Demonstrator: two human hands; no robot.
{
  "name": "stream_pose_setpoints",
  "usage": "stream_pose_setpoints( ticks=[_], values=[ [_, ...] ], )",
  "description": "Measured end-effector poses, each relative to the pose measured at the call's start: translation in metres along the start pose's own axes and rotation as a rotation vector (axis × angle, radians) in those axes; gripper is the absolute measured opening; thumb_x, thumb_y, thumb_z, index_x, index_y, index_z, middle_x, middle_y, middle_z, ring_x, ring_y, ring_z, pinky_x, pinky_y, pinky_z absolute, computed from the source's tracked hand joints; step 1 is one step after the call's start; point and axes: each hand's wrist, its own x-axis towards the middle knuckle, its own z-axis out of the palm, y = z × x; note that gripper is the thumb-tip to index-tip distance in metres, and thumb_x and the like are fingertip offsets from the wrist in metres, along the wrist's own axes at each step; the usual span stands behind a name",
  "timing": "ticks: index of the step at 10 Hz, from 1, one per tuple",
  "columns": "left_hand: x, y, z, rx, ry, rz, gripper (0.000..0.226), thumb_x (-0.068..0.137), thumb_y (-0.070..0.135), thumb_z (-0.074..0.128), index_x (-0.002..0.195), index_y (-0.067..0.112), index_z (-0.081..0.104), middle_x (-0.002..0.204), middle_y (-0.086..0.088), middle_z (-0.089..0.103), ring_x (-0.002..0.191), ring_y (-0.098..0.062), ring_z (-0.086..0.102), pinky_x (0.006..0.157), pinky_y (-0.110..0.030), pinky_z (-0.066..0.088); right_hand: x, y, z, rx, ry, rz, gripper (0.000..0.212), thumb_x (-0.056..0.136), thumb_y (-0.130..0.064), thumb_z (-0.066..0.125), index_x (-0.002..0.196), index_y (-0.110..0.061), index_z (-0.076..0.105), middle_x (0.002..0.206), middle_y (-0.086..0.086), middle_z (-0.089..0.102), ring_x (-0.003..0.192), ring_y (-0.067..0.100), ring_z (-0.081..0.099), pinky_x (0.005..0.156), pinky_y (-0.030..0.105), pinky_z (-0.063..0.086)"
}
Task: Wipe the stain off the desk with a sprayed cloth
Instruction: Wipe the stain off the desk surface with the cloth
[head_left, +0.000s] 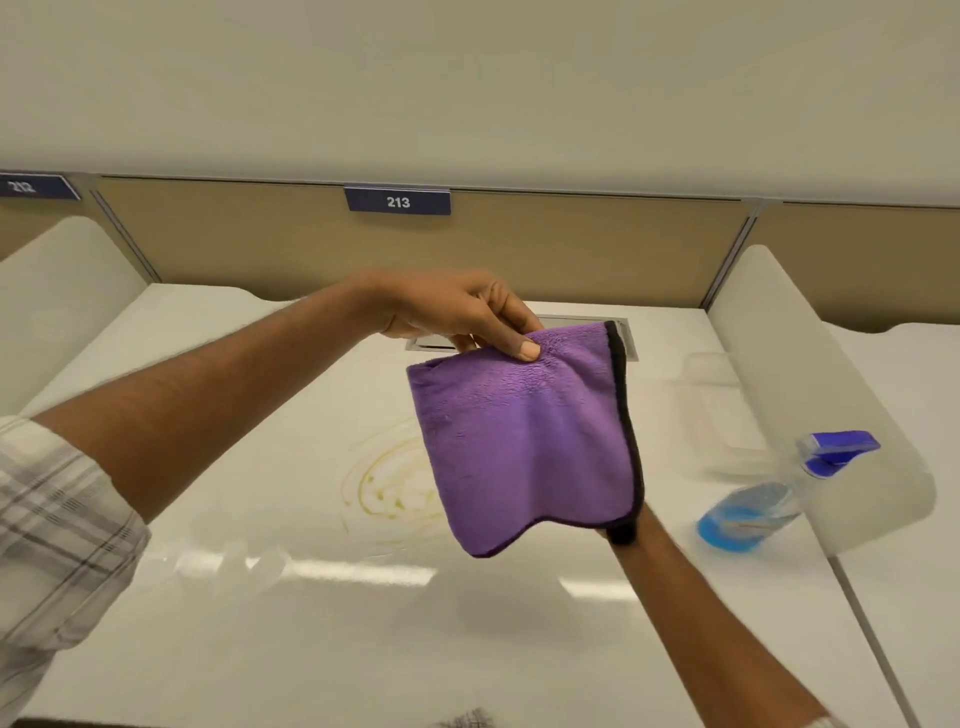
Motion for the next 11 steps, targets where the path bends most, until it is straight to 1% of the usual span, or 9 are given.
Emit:
stream_pose_setpoints(
  ticks=[1,2,4,5,6,7,8,9,11],
  values=[
    [-0.003,-0.022,-0.003,-0.084,0.105,-0.026,0.026,0.101,0.021,0.067,0.124,0.012,0.077,0.127,-0.005,0.078,0.102,-0.01,0.074,0.079,-0.018,0.06,0.011,0.057,-0.009,-0.051,0.111,0.144,0.018,0.088,-0.024,0.078,0.091,-0.024,0.061,0.093,-0.003,0.06,0.113,0.02,0.061,0.077,0.022,0.052],
    [-0.003,-0.052,-0.003,-0.064,0.253,-0.061,0.024,0.099,0.026,0.071,0.12,0.016,0.079,0.121,-0.001,0.08,0.102,-0.008,0.076,0.083,-0.017,0.06,0.02,0.078,0.0,0.096,0.177,0.193,0.035,0.114,-0.012,0.024,0.096,-0.022,0.052,0.096,0.001,0.06,0.092,0.016,0.06,0.074,0.021,0.058],
    [-0.01,-0.146,0.005,0.058,0.734,-0.123,0.031,0.104,0.027,0.063,0.128,0.009,0.071,0.124,-0.012,0.077,0.116,-0.027,0.071,0.102,-0.033,0.054,0.024,0.082,-0.004,0.607,0.13,0.153,0.022,0.056,-0.019,0.08,0.077,-0.012,0.086,0.086,0.007,0.081,0.069,0.029,0.078,0.059,0.04,0.066],
    [-0.039,-0.228,0.018,0.296,0.852,-0.275,0.034,0.106,0.018,0.058,0.135,0.002,0.067,0.139,-0.015,0.069,0.133,-0.03,0.063,0.108,-0.025,0.04,0.029,0.073,-0.028,0.511,0.218,0.128,0.019,0.064,-0.022,0.085,0.082,-0.015,0.083,0.077,0.004,0.081,0.069,0.028,0.076,0.053,0.036,0.064],
    [-0.076,-0.311,0.038,0.338,0.75,-0.55,0.05,0.11,0.025,0.048,0.156,0.005,0.045,0.164,-0.013,0.044,0.159,-0.029,0.031,0.127,-0.037,0.023,0.042,0.061,-0.057,0.019,0.262,0.092,0.012,0.102,-0.026,0.055,0.105,-0.017,0.063,0.083,0.0,0.073,0.079,0.019,0.07,0.074,0.035,0.063],
    [-0.106,-0.373,0.06,0.43,0.652,-0.68,0.061,0.112,0.033,0.041,0.164,0.006,0.026,0.175,-0.011,0.02,0.165,-0.025,0.008,0.132,-0.043,0.012,0.049,0.061,-0.063,-0.726,0.224,0.058,0.021,0.113,-0.027,0.035,0.114,-0.031,0.055,0.114,0.003,0.065,0.108,0.025,0.062,0.11,0.055,0.048],
    [-0.128,-0.412,0.078,0.541,0.651,-0.726,0.064,0.111,0.039,0.037,0.166,0.009,0.021,0.177,-0.008,0.015,0.165,-0.024,0.007,0.133,-0.046,0.012,0.052,0.089,-0.049,-1.432,0.054,0.034,0.043,0.112,-0.046,0.029,0.144,-0.03,0.053,0.148,0.007,0.059,0.132,0.032,0.057,0.115,0.051,0.043],
    [-0.138,-0.432,0.091,0.574,0.678,-0.699,0.064,0.111,0.039,0.037,0.167,0.012,0.02,0.177,-0.006,0.012,0.165,-0.025,0.01,0.131,-0.049,0.013,0.053,0.132,-0.041,-1.812,0.041,-0.008,0.055,0.111,-0.05,0.027,0.163,-0.032,0.029,0.173,-0.002,0.024,0.16,0.024,0.022,0.128,0.045,0.026],
    [-0.129,-0.437,0.109,0.54,0.824,-0.642,0.058,0.112,0.03,0.038,0.164,0.007,0.028,0.175,-0.011,0.017,0.164,-0.031,0.015,0.129,-0.055,0.013,0.072,0.189,-0.037,-1.987,-0.036,-0.211,0.077,0.098,-0.078,0.02,0.165,-0.04,0.013,0.175,-0.005,0.004,0.162,0.026,0.001,0.125,0.066,0.002]
  ],
)
